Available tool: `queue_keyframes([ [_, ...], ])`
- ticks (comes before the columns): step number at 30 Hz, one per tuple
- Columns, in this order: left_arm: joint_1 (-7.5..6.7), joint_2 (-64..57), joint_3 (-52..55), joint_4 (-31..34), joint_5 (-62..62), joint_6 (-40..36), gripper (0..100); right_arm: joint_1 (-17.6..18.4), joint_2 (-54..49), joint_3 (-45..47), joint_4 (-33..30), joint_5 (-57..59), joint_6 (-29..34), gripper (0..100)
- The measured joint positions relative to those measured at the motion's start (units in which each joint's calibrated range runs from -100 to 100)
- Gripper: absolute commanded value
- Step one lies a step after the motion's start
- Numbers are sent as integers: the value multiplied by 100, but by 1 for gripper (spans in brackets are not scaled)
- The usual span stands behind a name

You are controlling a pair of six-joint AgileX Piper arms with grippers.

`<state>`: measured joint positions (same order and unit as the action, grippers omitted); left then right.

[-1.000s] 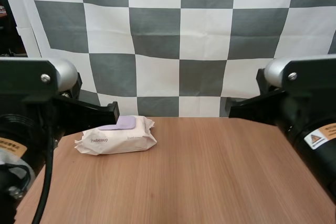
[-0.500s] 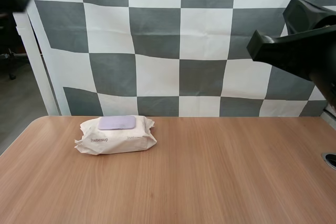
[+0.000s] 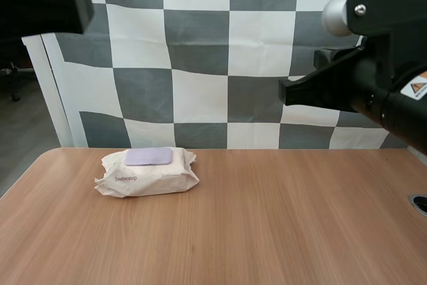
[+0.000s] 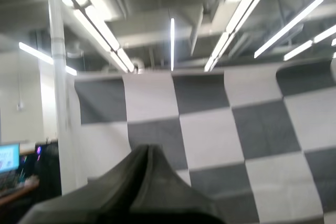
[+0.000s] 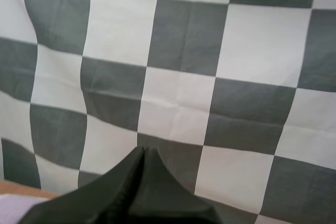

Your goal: Open the wet wipes lid

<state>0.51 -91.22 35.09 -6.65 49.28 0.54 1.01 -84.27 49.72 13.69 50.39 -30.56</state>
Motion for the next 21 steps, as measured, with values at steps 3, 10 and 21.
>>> queue_keyframes([
  [3, 31, 782, 12, 436, 979, 9, 0, 0, 677, -419, 207, 879, -318, 0],
  [10, 40, 2096, 24, 1249, 2336, 105, 0, 0, 1984, -904, 472, 1876, -888, 0],
  [21, 318, 4202, 1009, 1271, 1035, 736, 24, 0, 3949, -1367, 829, 2181, -1877, 20],
])
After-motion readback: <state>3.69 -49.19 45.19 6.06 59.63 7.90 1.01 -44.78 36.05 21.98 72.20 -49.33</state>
